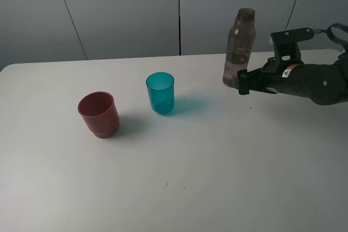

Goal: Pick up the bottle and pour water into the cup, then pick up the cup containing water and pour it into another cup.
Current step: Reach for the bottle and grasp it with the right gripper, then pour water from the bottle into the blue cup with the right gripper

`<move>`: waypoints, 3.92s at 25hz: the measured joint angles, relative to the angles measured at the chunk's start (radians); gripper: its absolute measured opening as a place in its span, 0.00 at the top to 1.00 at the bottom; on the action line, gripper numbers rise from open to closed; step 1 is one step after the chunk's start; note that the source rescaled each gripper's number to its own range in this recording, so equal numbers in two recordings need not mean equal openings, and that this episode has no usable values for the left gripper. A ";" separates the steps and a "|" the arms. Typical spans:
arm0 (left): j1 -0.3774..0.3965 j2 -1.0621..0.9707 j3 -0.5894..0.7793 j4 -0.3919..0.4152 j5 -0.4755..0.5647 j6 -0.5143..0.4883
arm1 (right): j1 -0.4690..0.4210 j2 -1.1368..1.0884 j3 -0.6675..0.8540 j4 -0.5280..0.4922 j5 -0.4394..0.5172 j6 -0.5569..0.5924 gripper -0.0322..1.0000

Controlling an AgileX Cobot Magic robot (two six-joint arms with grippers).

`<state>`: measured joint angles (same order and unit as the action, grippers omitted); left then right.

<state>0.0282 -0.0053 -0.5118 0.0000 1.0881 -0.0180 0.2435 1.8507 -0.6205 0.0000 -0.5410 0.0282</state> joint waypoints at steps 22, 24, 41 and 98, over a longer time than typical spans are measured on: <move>0.000 0.000 0.000 0.000 0.000 0.000 | 0.004 0.225 0.003 0.000 -0.399 0.009 0.00; 0.000 0.000 0.000 0.000 0.000 0.000 | 0.004 0.236 0.003 0.026 -0.446 0.005 0.00; 0.000 0.000 0.000 0.000 0.000 -0.004 | 0.004 0.278 -0.165 0.023 -0.387 0.003 0.00; 0.000 0.000 0.000 0.000 0.000 -0.002 | 0.004 0.392 -0.346 0.066 -0.344 0.009 0.96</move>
<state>0.0282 -0.0053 -0.5118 0.0000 1.0881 -0.0200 0.2473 2.2430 -0.9663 0.0656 -0.8852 0.0372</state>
